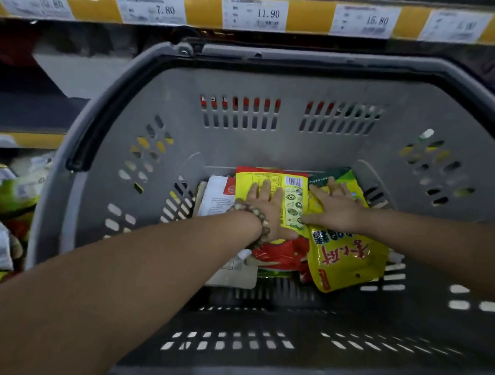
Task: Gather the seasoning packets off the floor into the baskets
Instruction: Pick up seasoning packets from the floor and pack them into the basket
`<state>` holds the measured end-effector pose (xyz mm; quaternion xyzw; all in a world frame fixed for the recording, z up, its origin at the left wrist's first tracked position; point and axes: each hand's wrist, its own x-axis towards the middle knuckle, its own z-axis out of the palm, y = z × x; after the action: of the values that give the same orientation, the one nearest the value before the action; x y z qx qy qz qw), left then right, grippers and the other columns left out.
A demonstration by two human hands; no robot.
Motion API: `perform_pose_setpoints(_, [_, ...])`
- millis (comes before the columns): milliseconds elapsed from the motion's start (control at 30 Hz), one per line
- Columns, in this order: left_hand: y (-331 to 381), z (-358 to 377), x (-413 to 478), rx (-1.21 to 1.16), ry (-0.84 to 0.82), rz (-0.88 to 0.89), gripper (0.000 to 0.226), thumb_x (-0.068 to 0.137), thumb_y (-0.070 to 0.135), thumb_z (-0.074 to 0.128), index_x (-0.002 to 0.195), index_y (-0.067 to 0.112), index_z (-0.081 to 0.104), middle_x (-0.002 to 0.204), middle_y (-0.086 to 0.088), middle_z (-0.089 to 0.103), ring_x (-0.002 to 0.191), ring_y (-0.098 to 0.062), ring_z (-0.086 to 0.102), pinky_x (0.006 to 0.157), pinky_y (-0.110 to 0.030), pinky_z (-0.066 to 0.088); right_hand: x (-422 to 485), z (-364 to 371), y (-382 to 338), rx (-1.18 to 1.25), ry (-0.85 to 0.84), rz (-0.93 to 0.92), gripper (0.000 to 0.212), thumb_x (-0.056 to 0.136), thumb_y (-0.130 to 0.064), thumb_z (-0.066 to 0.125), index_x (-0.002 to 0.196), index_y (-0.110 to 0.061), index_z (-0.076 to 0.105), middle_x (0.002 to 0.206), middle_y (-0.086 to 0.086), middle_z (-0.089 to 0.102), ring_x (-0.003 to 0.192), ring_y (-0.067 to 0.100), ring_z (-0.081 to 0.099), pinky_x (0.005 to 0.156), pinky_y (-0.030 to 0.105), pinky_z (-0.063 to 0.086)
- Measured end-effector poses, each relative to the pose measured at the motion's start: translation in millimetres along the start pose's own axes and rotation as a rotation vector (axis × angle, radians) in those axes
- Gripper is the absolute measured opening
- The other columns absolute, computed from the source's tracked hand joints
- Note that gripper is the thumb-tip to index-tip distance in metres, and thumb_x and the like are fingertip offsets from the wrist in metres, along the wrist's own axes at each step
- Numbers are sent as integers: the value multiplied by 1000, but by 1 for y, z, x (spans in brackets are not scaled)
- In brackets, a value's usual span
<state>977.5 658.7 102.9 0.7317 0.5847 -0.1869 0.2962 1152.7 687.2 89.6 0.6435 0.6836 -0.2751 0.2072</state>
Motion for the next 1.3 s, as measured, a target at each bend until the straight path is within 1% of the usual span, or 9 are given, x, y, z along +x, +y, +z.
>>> perform_pose_setpoints(167, [-3, -1, 7, 56, -30, -24, 103, 80, 74, 42, 148, 23, -17, 153, -5, -27, 143, -29, -18, 114, -57, 10, 5, 21, 5, -26, 65, -33, 85, 85, -72, 33, 149, -37, -11, 155, 7, -27, 143, 31, -20, 114, 57, -3])
perform_pose_setpoints(300, [-4, -1, 6, 61, -56, -36, 103, 79, 75, 40, 147, 25, -19, 153, -4, -29, 142, -28, -19, 116, -55, 7, 3, 20, 6, -20, 51, -45, 86, 85, -74, 31, 149, -36, -13, 155, 7, -27, 143, 30, -22, 114, 56, -5])
perform_pose_setpoints(467, [-6, -16, -10, 69, -51, -8, 106, 78, 70, 51, 149, 23, -13, 154, -5, -27, 143, -27, -18, 116, -53, 5, -3, 4, 0, -53, -22, -30, 91, 83, -75, 36, 149, -33, -11, 156, 11, -22, 144, 33, -16, 116, 53, 1])
perform_pose_setpoints(600, [-9, -25, -35, -56, 73, 30, 103, 78, 59, 62, 150, 22, -3, 156, -6, -20, 145, -29, -9, 117, -49, 12, -21, -22, -18, -9, 65, -112, 97, 81, -69, 50, 151, -29, -3, 159, 13, -9, 147, 29, 0, 119, 43, 12])
perform_pose_setpoints(767, [-17, -58, -89, -220, 289, 21, 84, 84, 43, 63, 149, 19, 14, 157, -10, -4, 142, -31, 16, 111, -33, 24, -68, -74, -44, 30, 182, -284, 98, 82, -53, 63, 152, -25, 0, 160, 9, 2, 147, 21, 9, 115, 30, 15])
perform_pose_setpoints(900, [-39, -91, -152, -347, 481, 79, 70, 86, 34, 62, 144, 17, 27, 150, -8, 23, 133, -23, 35, 102, -25, 32, -111, -105, -82, 28, 332, -378, 90, 82, -45, 66, 151, -24, 13, 155, 11, 24, 140, 25, 29, 109, 28, 25])
perform_pose_setpoints(1100, [-104, -109, -264, -505, 802, 95, 66, 85, 31, 64, 142, 21, 33, 143, -2, 39, 128, -17, 41, 97, -23, 37, -190, -120, -191, 69, 579, -623, 75, 81, -35, 70, 145, -22, 34, 145, 4, 43, 129, 19, 44, 100, 27, 34])
perform_pose_setpoints(1200, [-150, -88, -310, -562, 870, 40, 64, 85, 30, 65, 140, 21, 36, 144, -1, 37, 130, -16, 38, 101, -24, 34, -229, -109, -249, 62, 599, -748, 71, 79, -35, 71, 142, -24, 39, 142, -2, 47, 127, 13, 45, 95, 21, 33])
perform_pose_setpoints(1300, [-196, -56, -345, -555, 890, -40, 62, 84, 31, 65, 139, 24, 37, 142, 1, 38, 130, -14, 38, 99, -22, 32, -254, -87, -303, -70, 577, -824, 72, 79, -40, 68, 142, -25, 39, 143, -1, 45, 129, 14, 43, 99, 22, 32])
